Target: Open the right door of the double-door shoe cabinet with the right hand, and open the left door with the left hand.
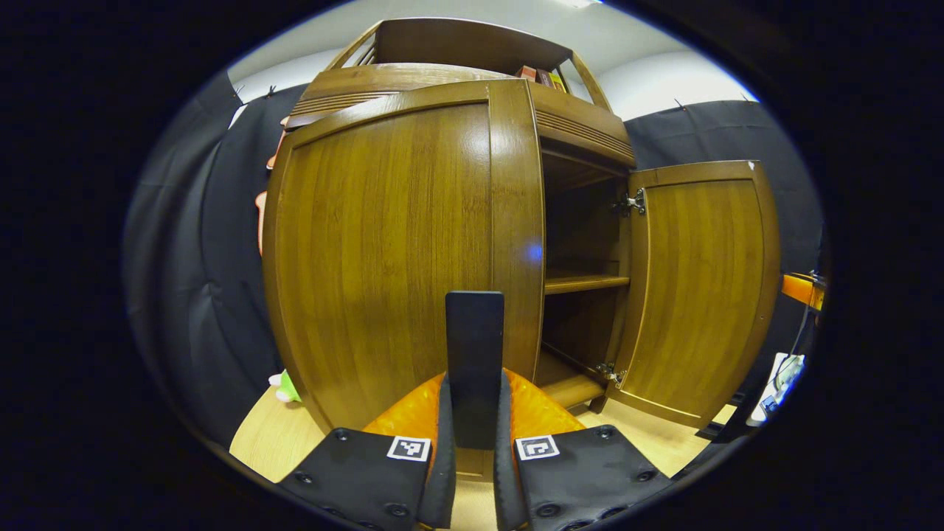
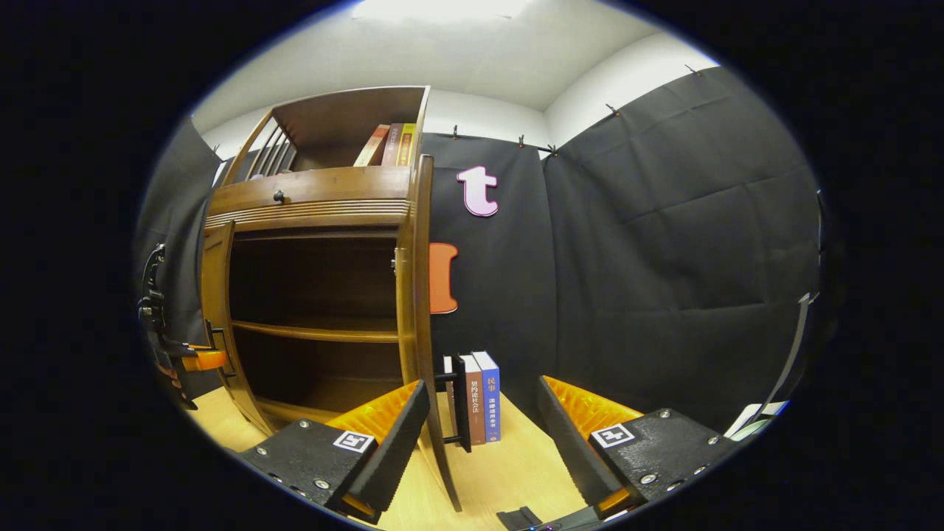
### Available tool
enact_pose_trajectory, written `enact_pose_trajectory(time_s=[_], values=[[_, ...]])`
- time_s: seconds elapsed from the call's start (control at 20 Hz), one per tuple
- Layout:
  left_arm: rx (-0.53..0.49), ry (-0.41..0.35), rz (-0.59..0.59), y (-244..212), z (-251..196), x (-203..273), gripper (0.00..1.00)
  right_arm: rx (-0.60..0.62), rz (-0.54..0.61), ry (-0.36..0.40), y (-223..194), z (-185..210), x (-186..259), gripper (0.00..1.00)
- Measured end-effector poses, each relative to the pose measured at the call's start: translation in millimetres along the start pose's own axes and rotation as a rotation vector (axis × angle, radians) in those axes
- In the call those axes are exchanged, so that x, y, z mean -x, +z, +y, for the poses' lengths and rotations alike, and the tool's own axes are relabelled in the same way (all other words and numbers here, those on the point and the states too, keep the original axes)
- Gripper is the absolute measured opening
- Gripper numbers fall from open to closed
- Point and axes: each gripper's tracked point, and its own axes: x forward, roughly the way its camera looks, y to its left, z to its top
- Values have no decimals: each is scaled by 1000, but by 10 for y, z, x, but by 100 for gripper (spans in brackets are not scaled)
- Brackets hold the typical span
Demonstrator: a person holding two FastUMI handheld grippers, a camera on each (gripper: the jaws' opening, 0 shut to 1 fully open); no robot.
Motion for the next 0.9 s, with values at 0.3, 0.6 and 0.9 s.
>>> enact_pose_trajectory(time_s=[0.3, 0.6, 0.9], values=[[6, -3, -3, -6, 171, 427, 29, 3, -5, 43, 79, 328, 96, 100], [16, 11, -7, -38, 414, 804, 28, 1, -10, 102, 148, 686, 205, 100], [13, 56, -15, -37, 709, 1131, 24, 8, -7, 162, 169, 1052, 258, 100]])
